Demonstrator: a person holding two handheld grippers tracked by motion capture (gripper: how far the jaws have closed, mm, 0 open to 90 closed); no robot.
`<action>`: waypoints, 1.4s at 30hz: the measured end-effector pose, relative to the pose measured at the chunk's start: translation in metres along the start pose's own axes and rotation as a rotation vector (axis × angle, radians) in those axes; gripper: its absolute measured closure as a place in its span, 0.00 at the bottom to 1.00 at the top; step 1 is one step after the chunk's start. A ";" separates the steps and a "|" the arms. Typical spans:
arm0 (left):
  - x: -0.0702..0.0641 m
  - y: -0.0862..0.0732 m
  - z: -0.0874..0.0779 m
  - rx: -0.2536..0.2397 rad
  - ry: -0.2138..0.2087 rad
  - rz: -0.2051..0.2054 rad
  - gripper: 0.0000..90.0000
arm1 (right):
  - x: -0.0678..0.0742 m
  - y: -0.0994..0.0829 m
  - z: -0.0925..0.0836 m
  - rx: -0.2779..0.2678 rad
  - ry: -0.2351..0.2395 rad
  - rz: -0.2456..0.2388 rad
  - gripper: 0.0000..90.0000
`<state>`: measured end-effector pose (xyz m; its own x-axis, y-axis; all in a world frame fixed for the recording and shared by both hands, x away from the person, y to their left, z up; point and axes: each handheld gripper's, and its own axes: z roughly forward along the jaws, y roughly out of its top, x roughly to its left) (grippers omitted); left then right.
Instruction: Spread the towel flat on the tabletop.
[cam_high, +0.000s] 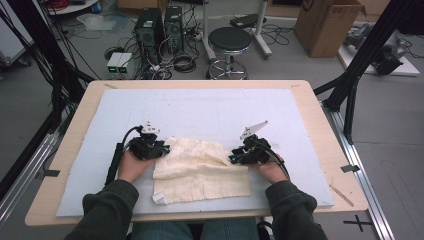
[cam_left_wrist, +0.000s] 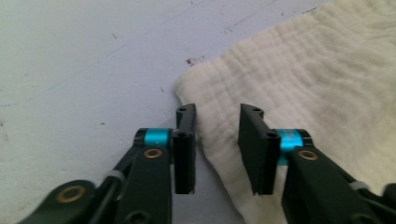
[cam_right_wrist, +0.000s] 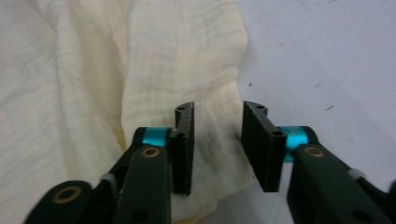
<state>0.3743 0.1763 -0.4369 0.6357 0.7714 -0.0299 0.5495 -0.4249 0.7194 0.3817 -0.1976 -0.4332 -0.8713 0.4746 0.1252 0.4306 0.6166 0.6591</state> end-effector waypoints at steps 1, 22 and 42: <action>-0.001 0.000 0.000 -0.002 0.001 0.004 0.81 | 0.001 0.000 0.000 0.000 -0.013 -0.011 0.81; 0.000 0.000 -0.015 -0.082 0.025 -0.002 0.97 | -0.013 0.003 -0.021 -0.112 -0.115 -0.005 0.98; 0.035 0.029 0.000 -0.186 0.084 -0.145 0.97 | -0.058 0.052 -0.013 -0.136 -0.208 -0.015 0.98</action>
<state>0.4121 0.1914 -0.4170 0.5059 0.8579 -0.0893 0.5173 -0.2189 0.8273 0.4513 -0.2006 -0.3968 -0.8040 0.5938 -0.0309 0.3705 0.5409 0.7551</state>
